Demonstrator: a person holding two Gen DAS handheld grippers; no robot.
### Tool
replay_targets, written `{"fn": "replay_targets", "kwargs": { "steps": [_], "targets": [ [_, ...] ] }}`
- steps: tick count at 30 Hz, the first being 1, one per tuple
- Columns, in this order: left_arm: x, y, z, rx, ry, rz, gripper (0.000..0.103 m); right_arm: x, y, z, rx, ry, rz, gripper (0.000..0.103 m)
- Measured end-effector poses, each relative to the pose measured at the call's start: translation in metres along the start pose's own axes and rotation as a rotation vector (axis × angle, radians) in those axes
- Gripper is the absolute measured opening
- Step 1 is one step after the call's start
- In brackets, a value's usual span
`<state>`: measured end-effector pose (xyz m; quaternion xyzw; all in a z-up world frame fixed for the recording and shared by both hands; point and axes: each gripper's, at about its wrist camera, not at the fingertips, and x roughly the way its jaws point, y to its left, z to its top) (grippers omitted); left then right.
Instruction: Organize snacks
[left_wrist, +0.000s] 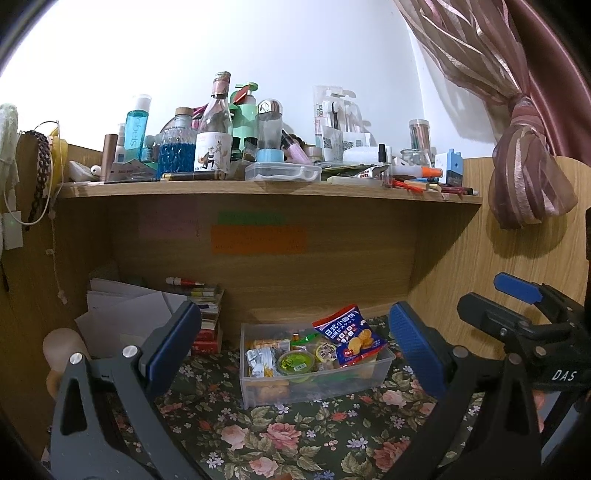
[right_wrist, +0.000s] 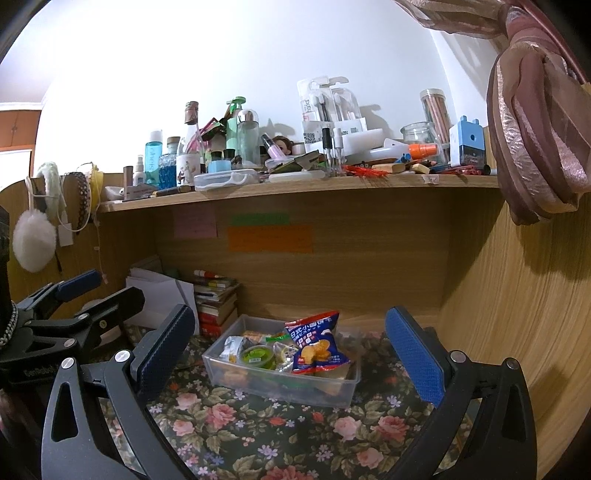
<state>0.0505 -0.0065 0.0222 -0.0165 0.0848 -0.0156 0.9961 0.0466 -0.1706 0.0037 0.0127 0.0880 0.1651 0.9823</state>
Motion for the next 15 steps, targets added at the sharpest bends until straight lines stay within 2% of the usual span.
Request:
{"fn": "replay_targets", "kwargs": {
  "steps": [15],
  "targets": [
    [0.0052, -0.0007, -0.0022, -0.006, 0.014, -0.009, 0.103, 0.0073, 0.0017, -0.0029, -0.003, 0.016, 0.006, 0.103]
  ]
}}
